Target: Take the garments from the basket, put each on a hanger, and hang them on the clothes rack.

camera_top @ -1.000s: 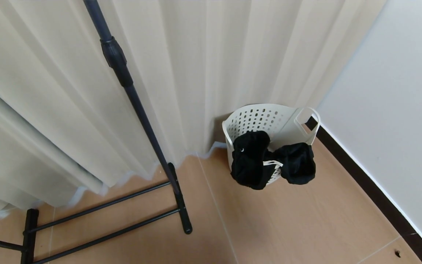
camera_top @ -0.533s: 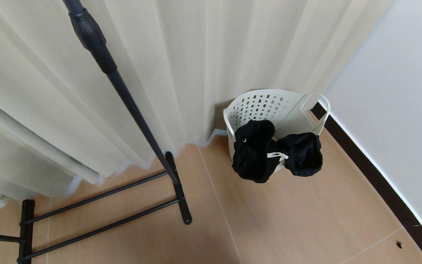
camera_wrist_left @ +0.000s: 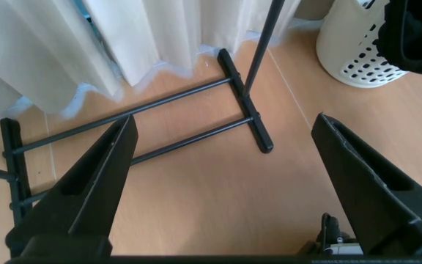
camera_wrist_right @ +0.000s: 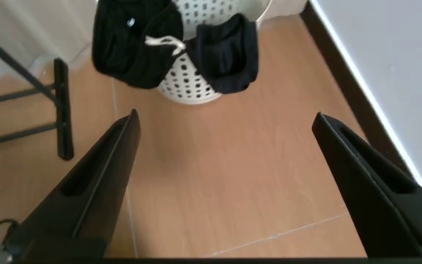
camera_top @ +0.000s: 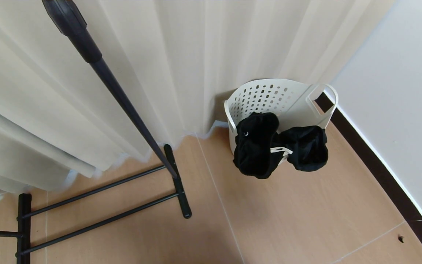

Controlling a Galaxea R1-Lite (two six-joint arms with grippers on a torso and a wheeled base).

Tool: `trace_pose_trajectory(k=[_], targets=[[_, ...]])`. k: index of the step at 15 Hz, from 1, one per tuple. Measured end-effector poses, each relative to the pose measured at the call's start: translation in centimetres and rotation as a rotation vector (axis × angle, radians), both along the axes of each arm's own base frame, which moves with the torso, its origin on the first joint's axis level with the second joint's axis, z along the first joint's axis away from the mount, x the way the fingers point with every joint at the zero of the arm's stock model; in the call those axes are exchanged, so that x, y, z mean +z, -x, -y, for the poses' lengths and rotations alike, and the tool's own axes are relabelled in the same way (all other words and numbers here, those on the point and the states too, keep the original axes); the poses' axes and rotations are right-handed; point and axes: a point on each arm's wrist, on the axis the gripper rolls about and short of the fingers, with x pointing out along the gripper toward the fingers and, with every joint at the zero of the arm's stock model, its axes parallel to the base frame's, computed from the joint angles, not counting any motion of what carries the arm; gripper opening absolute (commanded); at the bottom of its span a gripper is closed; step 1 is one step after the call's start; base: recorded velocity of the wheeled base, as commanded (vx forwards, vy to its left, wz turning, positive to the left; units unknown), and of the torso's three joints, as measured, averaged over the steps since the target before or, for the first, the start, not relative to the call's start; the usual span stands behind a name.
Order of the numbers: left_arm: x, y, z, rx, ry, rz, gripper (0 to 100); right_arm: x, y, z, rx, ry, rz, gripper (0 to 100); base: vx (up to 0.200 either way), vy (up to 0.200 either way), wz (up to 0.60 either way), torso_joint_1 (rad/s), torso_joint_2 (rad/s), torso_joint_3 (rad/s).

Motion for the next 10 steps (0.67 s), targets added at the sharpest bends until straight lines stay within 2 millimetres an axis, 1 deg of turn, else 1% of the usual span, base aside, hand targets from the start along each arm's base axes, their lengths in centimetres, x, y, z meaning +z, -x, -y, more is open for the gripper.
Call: trace_pose_trajectory(k=[2,4,6,8,10], targets=[[0.0,0.0,0.0,0.0,0.0,0.0,100,0.4,-0.8,0.0,0.042,0.006,-0.08,100,0.0,0.0,0.0,0.0,0.0,0.0],[0.0,0.0,0.0,0.0,0.0,0.0,100,2.0,-2.0,-0.2,0.07,0.016,-0.158,100,0.0,0.0,0.0,0.0,0.0,0.0],[0.0,0.0,0.0,0.0,-0.001,0.0,100,4.5,-3.9,-0.6,0.092,0.031,-0.225,100,0.0,0.0,0.0,0.0,0.0,0.0],[0.0,0.0,0.0,-0.001,-0.001,0.001,100,7.7,-6.8,-1.1,0.111,0.073,-0.263,100,0.0,0.0,0.0,0.0,0.0,0.0],[0.0,0.0,0.0,-0.001,-0.001,0.001,100,10.5,-10.5,-1.9,0.151,0.137,-0.302,100,0.0,0.0,0.0,0.0,0.0,0.0]])
